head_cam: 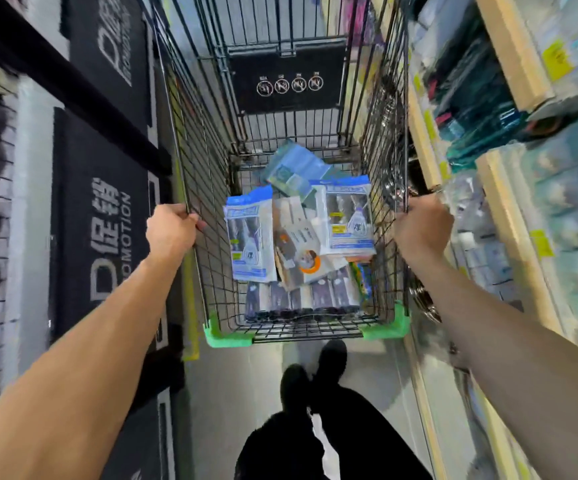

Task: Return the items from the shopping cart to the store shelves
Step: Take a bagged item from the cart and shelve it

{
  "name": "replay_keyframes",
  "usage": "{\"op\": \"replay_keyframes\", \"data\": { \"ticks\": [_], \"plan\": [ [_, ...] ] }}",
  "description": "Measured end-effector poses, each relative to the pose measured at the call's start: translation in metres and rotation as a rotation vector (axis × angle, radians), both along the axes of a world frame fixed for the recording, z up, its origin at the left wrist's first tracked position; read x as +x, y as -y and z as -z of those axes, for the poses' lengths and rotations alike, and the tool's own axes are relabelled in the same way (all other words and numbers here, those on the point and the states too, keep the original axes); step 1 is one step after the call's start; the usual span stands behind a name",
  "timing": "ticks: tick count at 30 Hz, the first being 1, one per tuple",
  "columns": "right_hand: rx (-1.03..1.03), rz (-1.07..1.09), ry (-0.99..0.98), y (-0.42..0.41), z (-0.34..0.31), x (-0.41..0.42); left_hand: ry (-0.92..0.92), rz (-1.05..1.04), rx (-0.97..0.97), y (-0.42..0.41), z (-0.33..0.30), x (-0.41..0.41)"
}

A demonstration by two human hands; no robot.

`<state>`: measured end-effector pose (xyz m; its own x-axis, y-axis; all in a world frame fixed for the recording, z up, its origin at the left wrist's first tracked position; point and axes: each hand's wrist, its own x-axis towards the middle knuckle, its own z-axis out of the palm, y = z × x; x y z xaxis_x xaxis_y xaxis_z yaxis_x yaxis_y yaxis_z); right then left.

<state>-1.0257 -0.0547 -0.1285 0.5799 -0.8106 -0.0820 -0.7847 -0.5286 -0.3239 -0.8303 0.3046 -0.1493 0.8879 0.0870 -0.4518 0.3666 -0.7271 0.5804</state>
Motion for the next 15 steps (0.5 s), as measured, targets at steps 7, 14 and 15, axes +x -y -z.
{"op": "replay_keyframes", "data": {
  "ticks": [7, 14, 15],
  "plan": [
    [0.043, -0.009, 0.003, -0.045, -0.021, -0.073, -0.037, -0.014, -0.042, -0.012, -0.048, -0.095],
    [0.044, -0.046, -0.021, -0.097, -0.029, -0.139, -0.071, -0.040, -0.100, -0.065, -0.048, -0.159],
    [0.046, -0.050, -0.019, -0.101, -0.028, -0.145, -0.072, -0.047, -0.089, -0.068, -0.050, -0.168]
  ]
}}
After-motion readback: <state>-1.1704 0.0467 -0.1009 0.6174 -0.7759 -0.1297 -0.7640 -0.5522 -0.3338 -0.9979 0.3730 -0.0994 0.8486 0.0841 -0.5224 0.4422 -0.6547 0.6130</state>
